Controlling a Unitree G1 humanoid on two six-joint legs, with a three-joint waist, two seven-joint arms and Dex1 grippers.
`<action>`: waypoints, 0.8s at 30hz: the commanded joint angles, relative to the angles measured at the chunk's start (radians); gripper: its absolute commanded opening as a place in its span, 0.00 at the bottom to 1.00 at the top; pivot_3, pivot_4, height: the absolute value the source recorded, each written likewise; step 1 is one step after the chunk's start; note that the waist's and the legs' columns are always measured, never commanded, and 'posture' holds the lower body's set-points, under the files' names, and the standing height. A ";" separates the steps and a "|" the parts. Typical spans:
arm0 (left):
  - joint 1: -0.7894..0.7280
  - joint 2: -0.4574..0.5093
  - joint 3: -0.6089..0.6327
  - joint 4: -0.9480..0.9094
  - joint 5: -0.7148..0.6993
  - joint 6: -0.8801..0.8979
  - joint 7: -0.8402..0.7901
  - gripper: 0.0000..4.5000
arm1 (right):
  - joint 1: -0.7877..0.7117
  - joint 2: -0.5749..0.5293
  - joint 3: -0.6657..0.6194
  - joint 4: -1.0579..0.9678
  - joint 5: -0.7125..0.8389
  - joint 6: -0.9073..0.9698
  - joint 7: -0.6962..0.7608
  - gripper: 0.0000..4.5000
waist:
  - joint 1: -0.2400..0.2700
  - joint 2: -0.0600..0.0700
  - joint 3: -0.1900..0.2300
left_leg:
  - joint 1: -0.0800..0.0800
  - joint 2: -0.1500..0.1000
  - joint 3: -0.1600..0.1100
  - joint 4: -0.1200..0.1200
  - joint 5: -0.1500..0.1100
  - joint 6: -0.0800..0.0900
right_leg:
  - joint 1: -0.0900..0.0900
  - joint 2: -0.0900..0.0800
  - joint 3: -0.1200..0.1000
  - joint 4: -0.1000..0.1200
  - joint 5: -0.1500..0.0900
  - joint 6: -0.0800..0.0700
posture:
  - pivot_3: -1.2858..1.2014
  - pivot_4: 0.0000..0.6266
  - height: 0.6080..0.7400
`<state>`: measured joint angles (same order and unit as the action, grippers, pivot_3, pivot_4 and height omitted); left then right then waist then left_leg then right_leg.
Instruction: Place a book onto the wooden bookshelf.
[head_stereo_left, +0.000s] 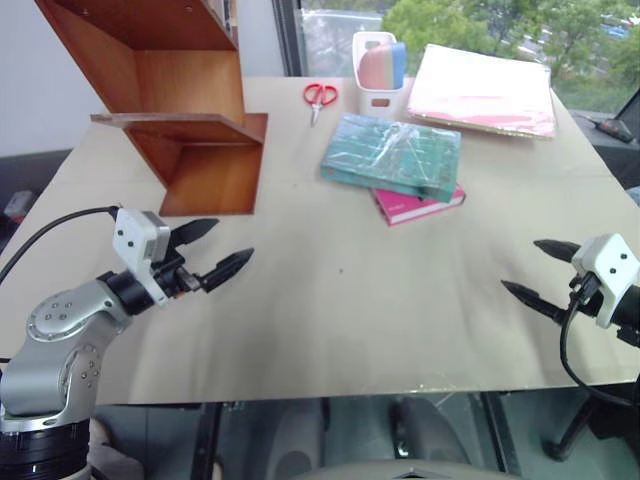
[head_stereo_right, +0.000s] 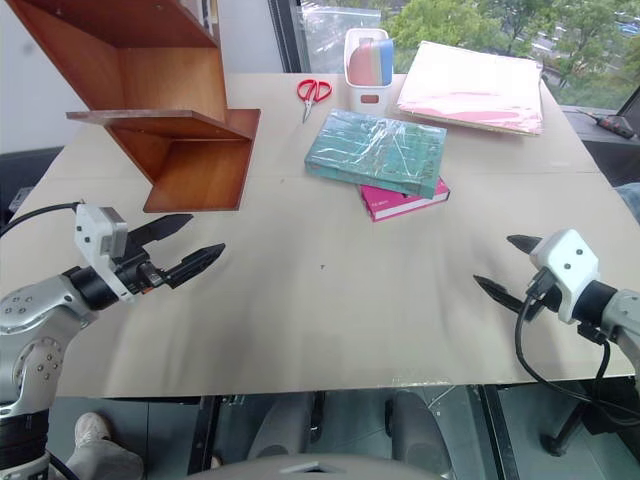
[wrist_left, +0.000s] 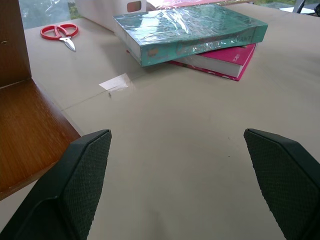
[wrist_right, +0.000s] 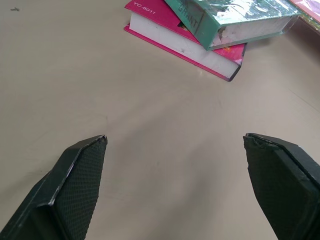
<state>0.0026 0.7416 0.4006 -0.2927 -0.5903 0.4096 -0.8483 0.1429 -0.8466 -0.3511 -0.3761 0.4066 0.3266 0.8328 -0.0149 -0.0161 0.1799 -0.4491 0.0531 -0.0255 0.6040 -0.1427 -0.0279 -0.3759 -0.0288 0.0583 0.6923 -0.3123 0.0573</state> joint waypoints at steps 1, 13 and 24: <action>-0.003 0.019 0.022 -0.024 -0.016 -0.001 -0.014 0.99 | -0.013 -0.006 -0.022 -0.050 0.013 0.014 -0.008 1.00 | 0.000 0.000 0.000 | 0.000 0.000 0.000 0.000 0.000 0.000 | 0.000 0.000 0.000 0.000 0.000 0.000 | 0.52 0.24 1.00; -0.076 -0.015 -0.074 -0.088 -0.012 0.003 0.010 1.00 | -0.325 0.049 0.134 0.043 -0.021 0.116 -0.105 0.24 | -0.005 0.000 0.000 | 0.001 0.001 0.002 0.000 0.000 0.000 | -0.001 0.002 0.003 0.000 0.000 0.000 | 0.52 0.24 1.00; -0.152 -0.070 -0.190 -0.158 -0.017 0.043 0.049 1.00 | -1.151 0.302 0.577 1.032 -0.477 -0.107 -0.226 0.02 | -0.030 -0.002 0.001 | 0.000 0.002 0.005 0.000 0.000 0.000 | -0.003 0.004 0.007 0.002 0.001 0.000 | 0.52 0.24 1.00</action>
<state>-0.1508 0.6703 0.1923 -0.4058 -0.5936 0.4531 -0.8109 -0.9573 -0.5606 0.2125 0.5308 -0.0278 0.2922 0.6266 -0.0451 -0.0180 0.1809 -0.4491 0.0553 -0.0209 0.6036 -0.1430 -0.0276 -0.3792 -0.0250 0.0653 0.6940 -0.3112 0.0573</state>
